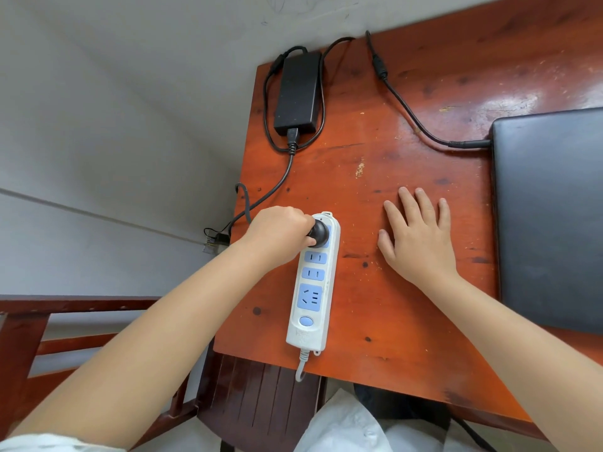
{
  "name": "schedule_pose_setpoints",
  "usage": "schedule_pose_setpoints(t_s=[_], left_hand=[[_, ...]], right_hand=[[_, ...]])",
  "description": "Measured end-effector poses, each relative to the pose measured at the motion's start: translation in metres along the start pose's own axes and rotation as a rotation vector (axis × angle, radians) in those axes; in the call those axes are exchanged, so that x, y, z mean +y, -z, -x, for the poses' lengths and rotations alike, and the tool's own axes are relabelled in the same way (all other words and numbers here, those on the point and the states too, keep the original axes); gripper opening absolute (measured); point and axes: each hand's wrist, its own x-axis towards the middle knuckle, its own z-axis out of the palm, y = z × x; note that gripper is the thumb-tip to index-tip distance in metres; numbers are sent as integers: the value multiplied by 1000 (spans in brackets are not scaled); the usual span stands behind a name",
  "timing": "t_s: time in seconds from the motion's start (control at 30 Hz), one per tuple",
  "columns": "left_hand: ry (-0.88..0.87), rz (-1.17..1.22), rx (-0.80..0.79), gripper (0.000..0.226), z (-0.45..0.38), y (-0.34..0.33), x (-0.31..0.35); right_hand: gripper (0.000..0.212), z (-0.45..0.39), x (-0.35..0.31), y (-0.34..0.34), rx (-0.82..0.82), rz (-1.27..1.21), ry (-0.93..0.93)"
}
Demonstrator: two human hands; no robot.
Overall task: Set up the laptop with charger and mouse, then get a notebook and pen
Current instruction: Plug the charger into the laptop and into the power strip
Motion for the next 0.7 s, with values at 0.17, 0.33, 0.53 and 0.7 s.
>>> schedule_pose_setpoints(t_s=[0.17,0.33,0.53,0.7], left_hand=[[11,-69,-38,16,-6,-2,8],[3,-19,-53,21,-9,-3,8],[-3,3,-56,21,-11,-5,7],[5,20,-56,21,-9,0,8]], right_hand=[[46,1,0,0,-8,-13,2],[46,1,0,-1,-16,6,4],[45,-1,1,-4,2,4,-2],[45,0,3,-4,-64,-3,-14]])
